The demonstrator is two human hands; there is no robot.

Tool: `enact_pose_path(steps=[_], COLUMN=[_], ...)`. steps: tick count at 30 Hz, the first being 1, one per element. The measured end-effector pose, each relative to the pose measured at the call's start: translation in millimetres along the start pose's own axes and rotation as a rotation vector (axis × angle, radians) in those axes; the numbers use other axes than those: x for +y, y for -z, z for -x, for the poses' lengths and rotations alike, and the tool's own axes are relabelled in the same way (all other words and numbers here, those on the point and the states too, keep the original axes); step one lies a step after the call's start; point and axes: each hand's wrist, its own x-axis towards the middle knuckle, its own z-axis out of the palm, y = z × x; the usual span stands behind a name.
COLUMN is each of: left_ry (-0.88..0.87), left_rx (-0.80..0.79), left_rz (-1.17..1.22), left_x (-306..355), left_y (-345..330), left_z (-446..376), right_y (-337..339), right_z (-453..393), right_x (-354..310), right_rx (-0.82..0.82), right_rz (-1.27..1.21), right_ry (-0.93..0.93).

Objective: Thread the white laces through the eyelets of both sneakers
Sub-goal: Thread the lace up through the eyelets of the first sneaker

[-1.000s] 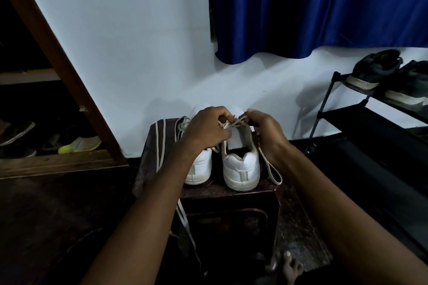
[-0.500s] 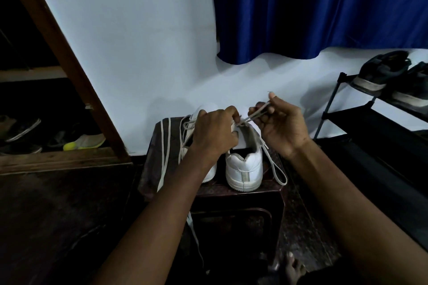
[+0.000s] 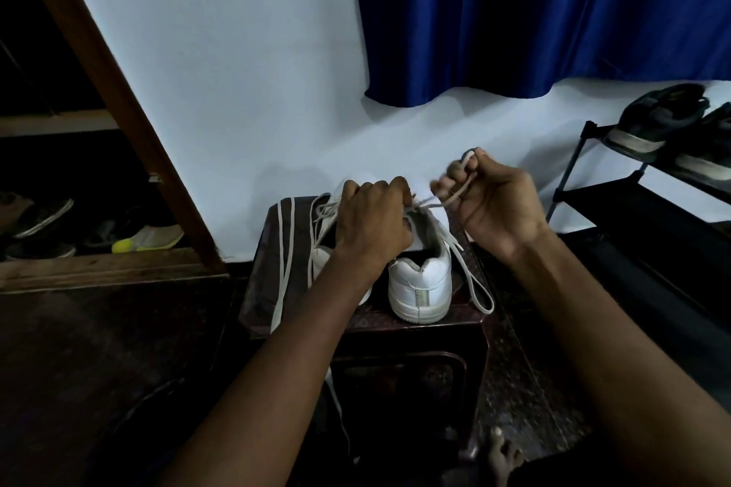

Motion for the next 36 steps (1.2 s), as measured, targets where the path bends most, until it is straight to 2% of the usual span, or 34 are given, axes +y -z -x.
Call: enact_pose_path(steps=[1, 3, 6, 9, 11, 13, 15, 16, 18, 20, 21, 22, 23, 25, 28, 31, 34, 36], left_ry=[0.0, 0.001, 0.0, 0.028, 0.049, 0.069, 0.075, 0.072, 0.072, 0.076, 0.075, 0.072, 0.067, 0.059, 0.047, 0.052, 0.056, 0.061], left_rx=[0.003, 0.0, -0.013, -0.046, -0.067, -0.071, -0.056, -0.052, -0.055, -0.062, -0.062, -0.061, -0.059, -0.054, -0.038, -0.064, -0.084, -0.072], left_rz=[0.013, 0.036, 0.048, 0.103, 0.141, 0.17, 0.168, 0.156, 0.14, 0.138, 0.137, 0.136, 0.139, 0.149, 0.144, 0.155, 0.183, 0.184], left_x=[0, 0, 0, -2, -4, -5, -6, -6, -6, -6, -6, -6, -6, -6, -6, -7, -8, -8], left_y=[-1, -2, -1, -1, -1, -2, -2, -2, -3, -4, -5, -5, -6, -6, -6, -6, -7, -7], left_z=[0, 0, 0, -1, -1, -1, -1, -1, -1, -1, -1, -1, -1, -2, -2, -1, -2, -2], right_y=[2, 8, 13, 6, 2, 3, 5, 5, 1, -8, -9, -10, -9, -6, -3, 0, 5, 7], right_z=[-1, -2, -4, -2, -1, -1, -3, -4, -8, -6, -4, -2, -1, 1, -1, -3, -4, -5], right_x=[0, 7, 24, 35, 35, 36, 39, 41, 38, 29, 26, 24, 24, 28, 34, 37, 38, 40], right_rx=[0.08, 0.206, 0.167, 0.143, 0.162, 0.166, 0.172, 0.183, 0.211, 0.194, 0.182, 0.193, 0.228, 0.272, 0.187, 0.133, 0.092, 0.105], right_rz=[0.125, 0.637, 1.306, 1.711, 1.895, 1.929, 1.716, 1.485, 0.848, 0.286, 0.138, 0.132, 0.259, 0.677, 1.251, 1.779, 1.922, 1.772], right_ry=[-0.021, 0.071, 0.254, 0.337, 0.41, 0.444, 0.464, 0.451, 0.358, 0.19, 0.125, 0.09, 0.101, 0.217, 0.382, 0.442, 0.445, 0.437])
